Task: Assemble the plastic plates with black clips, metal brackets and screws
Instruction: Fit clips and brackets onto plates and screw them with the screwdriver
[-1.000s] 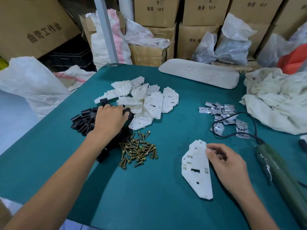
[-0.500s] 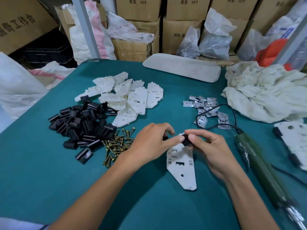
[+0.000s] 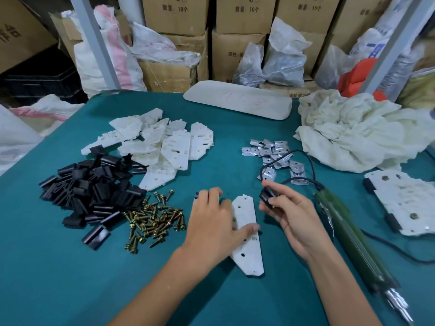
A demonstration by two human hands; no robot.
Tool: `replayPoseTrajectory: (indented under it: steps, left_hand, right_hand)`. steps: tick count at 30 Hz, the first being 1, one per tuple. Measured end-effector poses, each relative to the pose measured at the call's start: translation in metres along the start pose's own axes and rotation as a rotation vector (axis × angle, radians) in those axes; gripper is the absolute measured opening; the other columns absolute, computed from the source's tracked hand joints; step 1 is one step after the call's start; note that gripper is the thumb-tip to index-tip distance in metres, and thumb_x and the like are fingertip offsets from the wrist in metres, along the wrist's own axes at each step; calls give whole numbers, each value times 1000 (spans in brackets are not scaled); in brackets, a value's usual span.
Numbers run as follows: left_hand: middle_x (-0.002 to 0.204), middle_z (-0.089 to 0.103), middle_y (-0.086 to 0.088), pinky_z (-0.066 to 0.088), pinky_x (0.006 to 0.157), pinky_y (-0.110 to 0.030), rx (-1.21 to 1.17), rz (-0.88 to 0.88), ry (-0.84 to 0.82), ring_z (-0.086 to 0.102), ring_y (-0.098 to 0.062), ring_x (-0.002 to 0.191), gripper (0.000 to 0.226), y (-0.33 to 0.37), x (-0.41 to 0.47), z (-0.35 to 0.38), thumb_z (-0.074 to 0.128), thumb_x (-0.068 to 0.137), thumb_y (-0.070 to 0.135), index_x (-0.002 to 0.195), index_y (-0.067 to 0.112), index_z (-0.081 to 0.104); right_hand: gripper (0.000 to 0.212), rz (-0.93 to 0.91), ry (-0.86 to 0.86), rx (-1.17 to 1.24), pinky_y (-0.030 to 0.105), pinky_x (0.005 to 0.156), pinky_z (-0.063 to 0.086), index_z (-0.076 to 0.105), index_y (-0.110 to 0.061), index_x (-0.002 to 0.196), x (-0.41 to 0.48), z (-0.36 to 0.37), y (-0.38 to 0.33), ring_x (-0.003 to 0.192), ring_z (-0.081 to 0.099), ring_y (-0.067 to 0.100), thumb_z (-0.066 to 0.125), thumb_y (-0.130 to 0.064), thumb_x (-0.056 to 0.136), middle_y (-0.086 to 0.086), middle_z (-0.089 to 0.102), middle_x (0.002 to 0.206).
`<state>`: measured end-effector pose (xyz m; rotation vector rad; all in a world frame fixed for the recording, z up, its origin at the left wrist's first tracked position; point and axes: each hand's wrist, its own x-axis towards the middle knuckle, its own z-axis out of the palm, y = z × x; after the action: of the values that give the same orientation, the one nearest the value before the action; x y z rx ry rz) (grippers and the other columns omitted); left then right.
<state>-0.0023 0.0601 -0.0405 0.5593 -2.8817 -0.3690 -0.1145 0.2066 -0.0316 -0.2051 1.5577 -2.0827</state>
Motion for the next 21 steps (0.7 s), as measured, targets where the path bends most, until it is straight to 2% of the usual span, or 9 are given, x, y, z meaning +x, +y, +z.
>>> replayPoseTrajectory:
  steps: [3, 5, 7, 9, 12, 15, 18, 21]
  left_hand:
    - [130, 36, 9, 23, 100, -24, -246, -47, -31, 23, -14, 121, 70, -1, 0, 3, 54, 79, 79, 125, 26, 55]
    - [124, 46, 20, 34, 98, -23, -576, -82, -36, 37, -7, 122, 55, -1, -2, 2, 70, 81, 60, 126, 36, 49]
    - [113, 62, 24, 49, 91, -27, -966, -124, -62, 58, -1, 111, 44, 1, -6, 4, 75, 85, 41, 121, 45, 49]
    - [107, 68, 19, 54, 85, -29, -1134, -129, -26, 66, -5, 102, 38, 0, -8, 6, 72, 91, 28, 120, 44, 52]
    - [108, 69, 5, 54, 82, -27, -1251, -123, 13, 67, -13, 99, 30, -4, -7, 7, 62, 95, 25, 121, 37, 55]
    - [107, 69, -3, 52, 78, -22, -1290, -122, -17, 67, -13, 96, 31, -6, -8, 8, 57, 92, 29, 122, 34, 56]
    - [108, 70, 2, 53, 79, -22, -1260, -114, -38, 68, -13, 96, 33, -7, -9, 11, 56, 94, 30, 126, 34, 54]
    - [108, 71, 11, 55, 78, -26, -1199, -108, -24, 70, -13, 94, 33, -5, -11, 14, 55, 98, 28, 129, 36, 51]
  right_hand:
    - [33, -34, 25, -43, 28, 81, 61, 80, -16, 102, 0, 0, 1, 84, 72, 20, 59, 9, 94, 6, 74, 91]
    - [26, -58, 32, -97, 31, 83, 60, 77, -15, 106, 0, -1, 2, 86, 70, 20, 63, 3, 95, 9, 74, 92]
    - [24, -41, 36, -93, 30, 77, 60, 77, -15, 107, 1, -1, 2, 85, 71, 19, 61, -1, 98, 8, 77, 95]
    - [24, -8, 45, -63, 28, 70, 61, 77, -12, 108, 1, 1, 3, 81, 72, 19, 57, -2, 101, 10, 78, 96]
    - [28, 15, 2, -87, 26, 69, 60, 77, -10, 108, -1, 4, 6, 80, 72, 21, 50, -2, 104, 14, 78, 100]
    - [35, 22, -109, -168, 24, 72, 58, 79, -16, 106, -4, 8, 9, 90, 74, 19, 47, -2, 104, 12, 78, 107]
    - [40, 32, -135, -217, 25, 75, 59, 80, -21, 105, -6, 11, 11, 95, 75, 19, 46, 0, 103, 9, 78, 108]
    - [38, -10, -51, -191, 23, 71, 58, 82, -20, 99, -6, 13, 11, 90, 75, 17, 50, 0, 102, 7, 79, 103]
